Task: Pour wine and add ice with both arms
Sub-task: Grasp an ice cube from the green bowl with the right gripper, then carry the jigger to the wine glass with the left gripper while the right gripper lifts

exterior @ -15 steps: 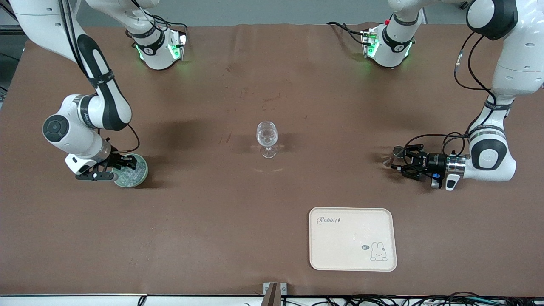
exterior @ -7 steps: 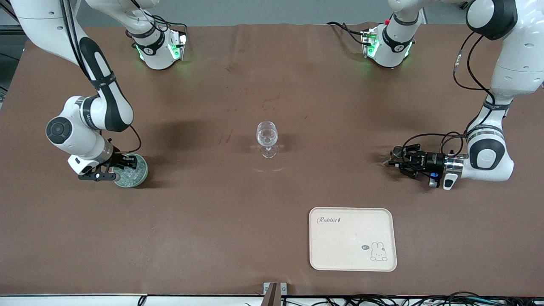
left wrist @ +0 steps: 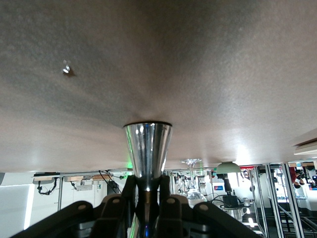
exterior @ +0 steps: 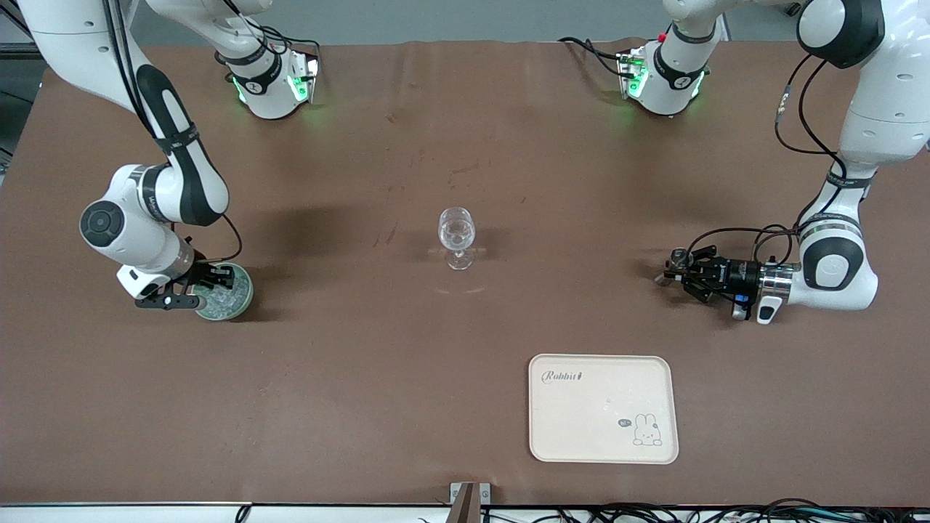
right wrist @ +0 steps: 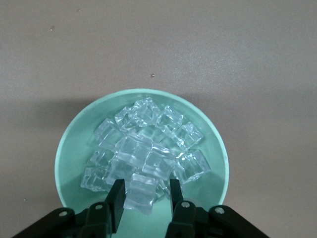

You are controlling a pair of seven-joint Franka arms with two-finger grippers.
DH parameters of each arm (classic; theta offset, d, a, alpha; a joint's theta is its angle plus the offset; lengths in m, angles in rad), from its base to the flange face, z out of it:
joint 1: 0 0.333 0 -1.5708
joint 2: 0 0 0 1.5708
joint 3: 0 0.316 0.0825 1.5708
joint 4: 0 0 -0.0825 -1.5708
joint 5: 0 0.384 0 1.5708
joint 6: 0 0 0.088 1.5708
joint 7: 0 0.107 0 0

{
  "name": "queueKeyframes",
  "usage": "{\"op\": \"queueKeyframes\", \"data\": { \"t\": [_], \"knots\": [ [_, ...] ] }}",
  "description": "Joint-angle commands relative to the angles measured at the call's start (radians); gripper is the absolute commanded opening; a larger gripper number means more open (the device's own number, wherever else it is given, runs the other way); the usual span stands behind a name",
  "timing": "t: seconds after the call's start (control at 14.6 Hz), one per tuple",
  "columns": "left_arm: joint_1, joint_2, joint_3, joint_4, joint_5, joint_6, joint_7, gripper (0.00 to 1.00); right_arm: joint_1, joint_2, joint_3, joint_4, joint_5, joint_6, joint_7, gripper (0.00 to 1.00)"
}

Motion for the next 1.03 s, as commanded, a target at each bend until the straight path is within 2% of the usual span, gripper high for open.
{"op": "queueKeyframes", "data": {
  "t": [0.0, 0.14, 0.48, 0.69, 0.82, 0.96],
  "knots": [
    [-0.001, -0.015, -0.018, -0.008, -0.021, 0.003, -0.005, 0.01, 0.004, 0.0, 0.0, -0.009, 0.021, 0.016, 0.007, 0.4],
    [0.001, -0.021, -0.027, -0.004, -0.021, -0.002, -0.008, 0.01, 0.004, 0.01, 0.0, -0.009, 0.021, 0.02, 0.007, 0.37],
    [0.002, -0.059, -0.139, 0.021, -0.021, -0.022, -0.088, 0.01, 0.006, 0.01, 0.0, -0.009, 0.021, 0.02, 0.007, 0.37],
    [0.001, -0.11, -0.2, 0.013, -0.021, -0.016, -0.106, 0.01, 0.004, 0.01, 0.0, -0.009, 0.021, 0.02, 0.007, 0.31],
    [0.001, -0.133, -0.242, 0.012, -0.022, 0.002, -0.131, 0.01, 0.004, 0.011, 0.0, -0.008, 0.022, 0.017, 0.011, 0.21],
    [0.001, -0.171, -0.295, -0.003, -0.021, 0.039, -0.196, 0.01, 0.004, 0.01, 0.0, 0.002, 0.022, 0.003, 0.018, 0.16]
  ]
}}
